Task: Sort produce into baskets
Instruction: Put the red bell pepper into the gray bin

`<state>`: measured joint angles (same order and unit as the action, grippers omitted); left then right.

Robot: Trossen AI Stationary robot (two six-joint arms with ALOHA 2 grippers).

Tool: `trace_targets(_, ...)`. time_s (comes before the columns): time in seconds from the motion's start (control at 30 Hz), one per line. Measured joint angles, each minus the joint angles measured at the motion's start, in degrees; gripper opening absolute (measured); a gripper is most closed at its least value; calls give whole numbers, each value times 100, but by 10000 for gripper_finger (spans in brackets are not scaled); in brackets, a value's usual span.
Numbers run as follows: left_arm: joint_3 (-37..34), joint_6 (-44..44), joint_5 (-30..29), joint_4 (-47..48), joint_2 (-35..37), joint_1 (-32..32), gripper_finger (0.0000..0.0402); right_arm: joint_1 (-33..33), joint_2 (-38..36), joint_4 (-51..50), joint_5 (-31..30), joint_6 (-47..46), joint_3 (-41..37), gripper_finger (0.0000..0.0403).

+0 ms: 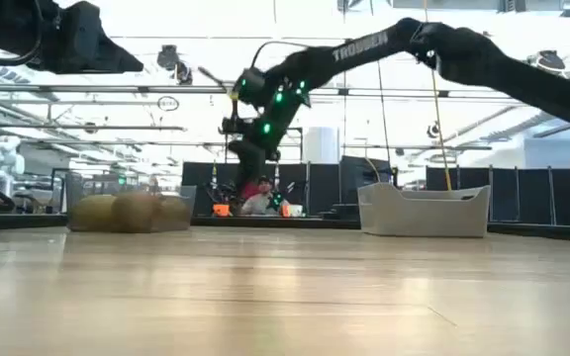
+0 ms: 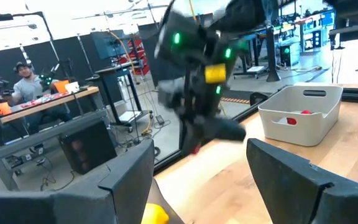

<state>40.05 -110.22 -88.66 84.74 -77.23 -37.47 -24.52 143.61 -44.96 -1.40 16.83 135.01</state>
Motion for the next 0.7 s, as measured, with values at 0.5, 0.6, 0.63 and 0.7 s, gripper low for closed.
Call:
trace_targets(0.5,0,-30,81,-80,0,0,262,-386,-1218,-2922,140,-857,-10,29)
trace_targets(0.6,0,-22,202,-182,1,0,262,-513,-1222,-3815,168,-1057,-12,29)
trace_targets(0.63,0,-26,242,-196,0,-5,262,-547,-1222,-4097,151,-1119,-14,29)
trace_targets(0.7,0,-27,340,-248,2,-15,262,-585,-1222,-4522,138,-1236,-18,29)
